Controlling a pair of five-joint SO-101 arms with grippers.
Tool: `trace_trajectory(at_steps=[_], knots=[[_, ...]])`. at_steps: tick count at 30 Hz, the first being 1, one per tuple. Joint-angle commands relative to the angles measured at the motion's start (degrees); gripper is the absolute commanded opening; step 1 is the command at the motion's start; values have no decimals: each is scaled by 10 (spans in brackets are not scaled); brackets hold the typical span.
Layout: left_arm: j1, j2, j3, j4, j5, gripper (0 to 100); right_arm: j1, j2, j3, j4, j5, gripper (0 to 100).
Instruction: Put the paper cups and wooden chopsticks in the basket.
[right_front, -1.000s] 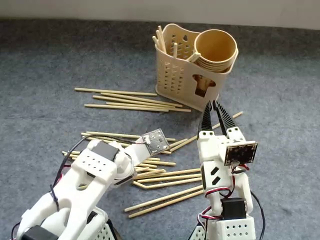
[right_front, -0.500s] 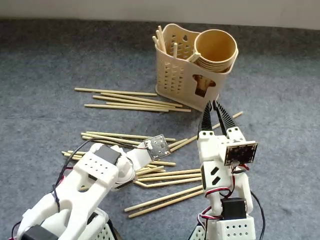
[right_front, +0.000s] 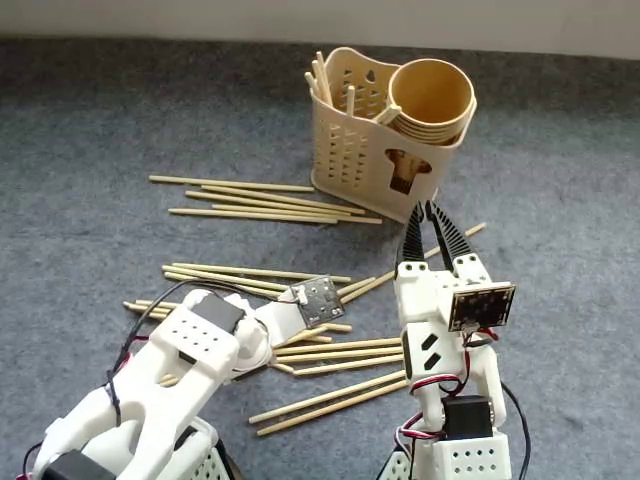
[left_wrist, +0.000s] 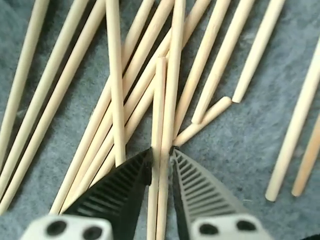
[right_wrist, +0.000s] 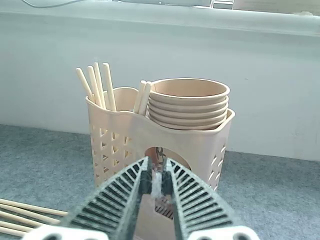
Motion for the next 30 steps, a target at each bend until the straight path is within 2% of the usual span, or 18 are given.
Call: trace_trajectory(at_steps=[1, 9, 12, 15, 23, 26, 30], knots=[[7, -8, -1, -6, 4, 59, 4, -7, 50, -3, 7, 48], [7, -8, -1, -4, 7, 18, 4, -7, 51, -3, 7, 48], [4, -8, -1, -4, 9, 101, 4, -7, 51, -3, 7, 48], [-6, -9, -3, -7, 46, 166, 4, -7, 51, -3, 7, 48], [-28, -1, -6, -18, 45, 147, 4, -7, 51, -3, 7, 48], [-28, 39, -29, -16, 45, 142, 4, -7, 51, -3, 7, 48], [-26, 119, -78, -15, 45, 75, 4, -7, 51, -3, 7, 48]])
